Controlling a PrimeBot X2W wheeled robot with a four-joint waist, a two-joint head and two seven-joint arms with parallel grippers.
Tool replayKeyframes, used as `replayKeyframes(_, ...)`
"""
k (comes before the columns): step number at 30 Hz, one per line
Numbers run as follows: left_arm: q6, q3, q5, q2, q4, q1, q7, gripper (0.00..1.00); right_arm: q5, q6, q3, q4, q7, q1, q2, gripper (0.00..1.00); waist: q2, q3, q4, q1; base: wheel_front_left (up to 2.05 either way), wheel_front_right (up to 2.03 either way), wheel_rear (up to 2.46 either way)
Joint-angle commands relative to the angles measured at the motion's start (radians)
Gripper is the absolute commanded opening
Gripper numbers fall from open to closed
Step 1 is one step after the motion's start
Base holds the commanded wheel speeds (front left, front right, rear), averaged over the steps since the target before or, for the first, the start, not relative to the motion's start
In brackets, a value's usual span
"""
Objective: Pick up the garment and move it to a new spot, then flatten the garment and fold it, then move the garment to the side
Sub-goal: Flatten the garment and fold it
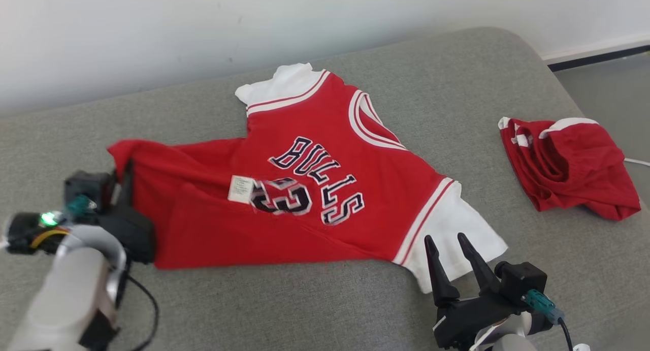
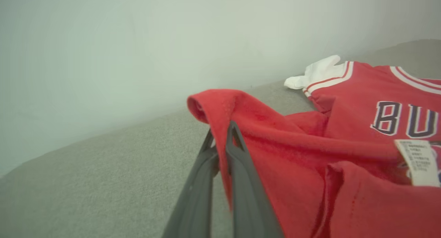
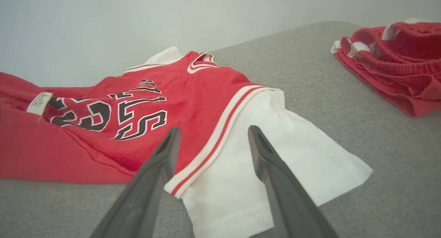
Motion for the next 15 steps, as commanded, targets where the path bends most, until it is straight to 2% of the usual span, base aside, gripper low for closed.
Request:
replayKeyframes(1, -0.012, -0.009, 0.022, 0.030, 0.016, -0.033, 0.006, 0.00, 0.007, -0.003, 0.007, 0.000, -0.004, -0.014, 0.008, 1.00, 0.0000, 0.008, -0.009, -0.0002, 0.00, 0.00, 0.00)
replayKeyframes(8, -0.031, -0.015, 0.033, 0.095, 0.065, -0.120, 0.001, 0.00, 0.012, -0.003, 0.016, 0.001, -0.004, -0.030, 0.013, 1.00, 0.0000, 0.039, -0.027, -0.0002, 0.00, 0.00, 0.00)
replayKeyframes(9, -0.025, -0.016, 0.037, 0.101, 0.076, -0.126, -0.001, 0.27, 0.010, -0.003, 0.015, 0.002, -0.004, -0.034, 0.013, 1.00, 0.0000, 0.042, -0.029, -0.0002, 0.00, 0.00, 0.00)
replayKeyframes(10, -0.022, -0.015, 0.037, 0.101, 0.090, -0.129, -0.002, 1.00, 0.009, -0.003, 0.015, 0.003, -0.004, -0.037, 0.012, 1.00, 0.0000, 0.045, -0.032, -0.0002, 0.00, 0.00, 0.00)
replayKeyframes(15, 0.028, 0.022, 0.000, 0.050, 0.122, -0.075, -0.009, 1.00, 0.007, -0.003, -0.001, 0.005, -0.004, -0.026, 0.010, 1.00, 0.0000, 0.045, -0.027, -0.0002, 0.00, 0.00, 0.00)
